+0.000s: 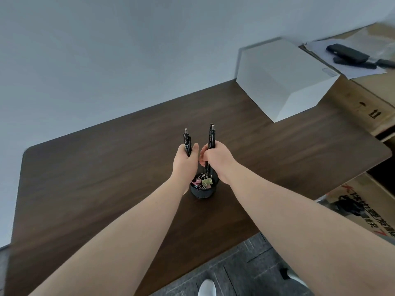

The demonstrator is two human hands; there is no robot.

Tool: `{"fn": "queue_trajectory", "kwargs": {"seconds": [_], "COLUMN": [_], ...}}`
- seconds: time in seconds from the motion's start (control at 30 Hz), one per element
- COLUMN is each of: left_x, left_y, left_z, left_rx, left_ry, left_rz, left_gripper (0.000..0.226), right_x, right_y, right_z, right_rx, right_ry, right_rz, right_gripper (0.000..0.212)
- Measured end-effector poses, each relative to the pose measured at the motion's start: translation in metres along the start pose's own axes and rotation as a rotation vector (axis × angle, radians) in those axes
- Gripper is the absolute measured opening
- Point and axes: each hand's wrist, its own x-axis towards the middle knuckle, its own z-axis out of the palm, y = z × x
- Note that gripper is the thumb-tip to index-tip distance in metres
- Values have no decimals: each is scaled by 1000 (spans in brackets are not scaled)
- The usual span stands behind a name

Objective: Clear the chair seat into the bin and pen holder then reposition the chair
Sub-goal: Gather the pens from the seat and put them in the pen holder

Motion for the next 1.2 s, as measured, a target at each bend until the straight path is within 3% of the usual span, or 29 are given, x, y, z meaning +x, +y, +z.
{"fn": "queue_trajectory", "kwargs": {"seconds": [0.37, 0.5, 0.7, 0.97, 1.2], "left_x": [-4, -8, -11, -19, -62], "left_y": [2, 1, 10, 24, 45], "left_z": [10, 11, 4, -2, 26], "left_rx": [37, 62, 182, 426, 582], "left_ry": [59, 54, 17, -40, -135], "left_rz": [61, 71, 137, 359, 486], "left_gripper": [17, 18, 47, 51, 51], "right_x": [-4, -10, -16, -45, -98], "right_y": [4, 3, -2, -2, 19], "right_z": [-2, -14, -31, -57, -124], "right_rx": [-249, -376, -441, -534, -615], "right_ry": [44, 49, 37, 123, 206], "right_rz": [-138, -209, -271, -301, -239], "right_gripper": [15, 35, 55, 57, 61]}}
